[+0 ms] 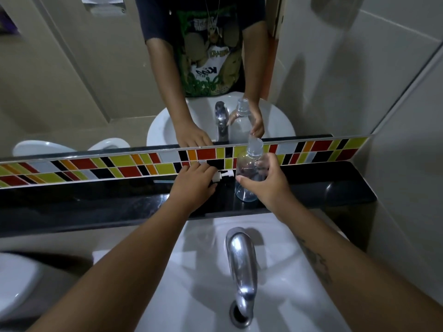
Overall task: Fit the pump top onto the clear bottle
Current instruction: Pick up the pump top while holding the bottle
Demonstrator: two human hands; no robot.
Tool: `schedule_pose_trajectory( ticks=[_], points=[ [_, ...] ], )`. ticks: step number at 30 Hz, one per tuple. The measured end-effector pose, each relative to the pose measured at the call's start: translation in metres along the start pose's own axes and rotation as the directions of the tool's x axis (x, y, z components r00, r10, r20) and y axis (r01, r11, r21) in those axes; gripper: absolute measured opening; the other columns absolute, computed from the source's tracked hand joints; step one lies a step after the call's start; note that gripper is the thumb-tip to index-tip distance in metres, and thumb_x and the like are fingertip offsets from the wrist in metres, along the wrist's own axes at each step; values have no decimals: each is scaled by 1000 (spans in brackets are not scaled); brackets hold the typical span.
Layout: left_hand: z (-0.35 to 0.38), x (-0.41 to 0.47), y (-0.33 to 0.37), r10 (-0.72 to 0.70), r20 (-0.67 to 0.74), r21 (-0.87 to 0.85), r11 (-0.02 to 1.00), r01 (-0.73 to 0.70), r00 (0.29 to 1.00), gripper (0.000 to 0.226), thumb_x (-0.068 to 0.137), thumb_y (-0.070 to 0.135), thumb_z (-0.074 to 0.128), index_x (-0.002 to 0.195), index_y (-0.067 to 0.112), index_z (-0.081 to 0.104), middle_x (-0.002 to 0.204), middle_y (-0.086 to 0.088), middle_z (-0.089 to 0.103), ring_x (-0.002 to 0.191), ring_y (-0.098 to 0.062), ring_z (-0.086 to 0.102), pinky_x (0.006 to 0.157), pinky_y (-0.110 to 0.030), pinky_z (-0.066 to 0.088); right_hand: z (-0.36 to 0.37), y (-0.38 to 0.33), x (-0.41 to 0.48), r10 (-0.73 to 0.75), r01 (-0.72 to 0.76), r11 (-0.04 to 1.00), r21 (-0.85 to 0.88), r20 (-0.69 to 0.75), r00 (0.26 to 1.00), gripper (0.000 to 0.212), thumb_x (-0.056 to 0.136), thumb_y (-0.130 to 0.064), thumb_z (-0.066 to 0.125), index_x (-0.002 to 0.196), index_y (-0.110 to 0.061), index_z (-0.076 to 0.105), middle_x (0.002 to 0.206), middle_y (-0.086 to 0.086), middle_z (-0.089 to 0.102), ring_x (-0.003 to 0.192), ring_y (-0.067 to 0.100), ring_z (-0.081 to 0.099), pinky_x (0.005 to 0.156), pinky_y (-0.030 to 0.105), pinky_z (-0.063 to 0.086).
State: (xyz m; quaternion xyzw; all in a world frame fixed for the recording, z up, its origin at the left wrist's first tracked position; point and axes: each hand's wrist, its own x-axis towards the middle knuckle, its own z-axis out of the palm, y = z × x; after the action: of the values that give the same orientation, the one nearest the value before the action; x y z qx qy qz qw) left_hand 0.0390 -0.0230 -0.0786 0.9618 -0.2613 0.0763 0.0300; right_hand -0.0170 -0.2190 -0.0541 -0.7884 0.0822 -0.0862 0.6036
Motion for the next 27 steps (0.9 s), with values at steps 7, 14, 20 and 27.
schedule_pose_trajectory(
  ticks=[7,14,20,27],
  points=[
    [2,3,0,-29,-47,-83,996,25,998,30,95,32,62,121,17,58,121,-5,68,112,-26,58,93,-39,40,-4,-2,-5,1,-1,1000,2,7,1000,63,69,-25,84,120,-27,48,115,-7,56,102,3,55,80,23,53],
    [-49,3,-3,35,-161,-226,971,-71,986,39,87,22,75,121,6,67,115,-14,70,104,-33,60,85,-47,50,-11,-8,-12,11,-13,999,32,58,998,63,70,-20,84,122,-24,48,113,-9,55,104,8,55,86,28,52],
    [-136,1,-10,-21,-256,-452,886,-101,966,24,82,22,80,103,18,67,99,2,66,93,-19,57,75,-26,42,-12,-11,-13,21,-26,998,55,80,997,63,70,-21,83,122,-26,47,110,-14,56,97,0,54,76,20,50],
    [-222,-13,-4,-252,-280,-907,385,-169,927,27,76,25,84,98,25,68,104,-5,74,95,-14,69,86,-28,56,-10,-10,-15,25,-30,997,76,63,998,61,70,-21,84,119,-29,49,109,-13,56,100,5,55,86,30,51]
  ],
)
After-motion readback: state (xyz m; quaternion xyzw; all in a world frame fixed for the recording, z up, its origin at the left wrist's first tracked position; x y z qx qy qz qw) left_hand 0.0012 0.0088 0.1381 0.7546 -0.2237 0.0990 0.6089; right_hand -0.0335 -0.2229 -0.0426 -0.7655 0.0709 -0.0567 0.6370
